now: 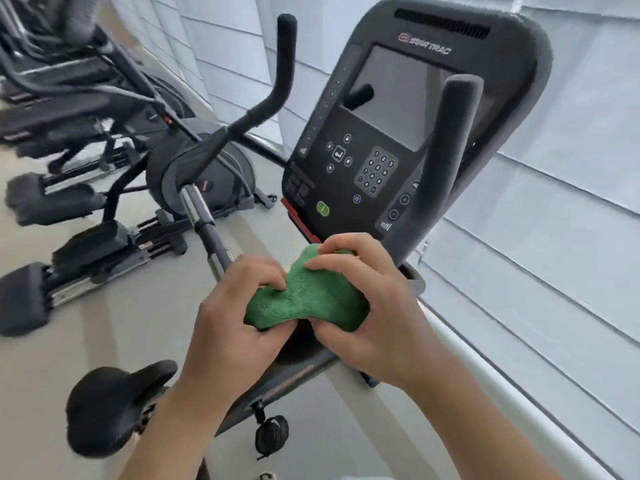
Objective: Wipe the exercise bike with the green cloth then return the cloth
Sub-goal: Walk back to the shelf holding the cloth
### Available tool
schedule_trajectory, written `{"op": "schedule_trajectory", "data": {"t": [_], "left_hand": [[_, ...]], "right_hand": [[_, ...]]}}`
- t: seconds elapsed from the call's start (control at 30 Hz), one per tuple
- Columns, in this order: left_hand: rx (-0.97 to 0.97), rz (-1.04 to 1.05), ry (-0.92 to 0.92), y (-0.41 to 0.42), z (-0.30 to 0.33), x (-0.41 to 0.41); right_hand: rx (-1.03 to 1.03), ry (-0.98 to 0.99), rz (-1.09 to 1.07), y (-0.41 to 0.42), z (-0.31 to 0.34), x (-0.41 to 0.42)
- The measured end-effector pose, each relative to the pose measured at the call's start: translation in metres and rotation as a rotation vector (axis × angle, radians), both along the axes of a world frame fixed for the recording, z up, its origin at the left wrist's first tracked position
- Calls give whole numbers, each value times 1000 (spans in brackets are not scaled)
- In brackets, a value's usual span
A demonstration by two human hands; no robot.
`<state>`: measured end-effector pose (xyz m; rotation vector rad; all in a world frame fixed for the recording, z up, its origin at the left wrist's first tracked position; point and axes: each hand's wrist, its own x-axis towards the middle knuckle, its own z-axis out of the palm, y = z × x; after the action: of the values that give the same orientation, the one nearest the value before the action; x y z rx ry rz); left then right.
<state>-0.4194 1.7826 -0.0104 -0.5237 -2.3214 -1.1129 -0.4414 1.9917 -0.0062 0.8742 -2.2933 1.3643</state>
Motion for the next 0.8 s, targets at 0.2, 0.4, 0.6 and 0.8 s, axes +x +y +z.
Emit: {"op": "schedule_trajectory", "data": {"t": [0.2,0.4,0.6,0.8], "left_hand": [[8,337,8,-41,-3,61],[50,576,29,-83,-1,129],[86,726,41,-135,1,198],[103,879,74,-195,0,269]], "right_hand": [[143,42,194,-56,-5,-6],[140,-67,411,-118,-4,15],[194,-63,506,-188,1,56],[212,-45,602,-272,2,119]]}}
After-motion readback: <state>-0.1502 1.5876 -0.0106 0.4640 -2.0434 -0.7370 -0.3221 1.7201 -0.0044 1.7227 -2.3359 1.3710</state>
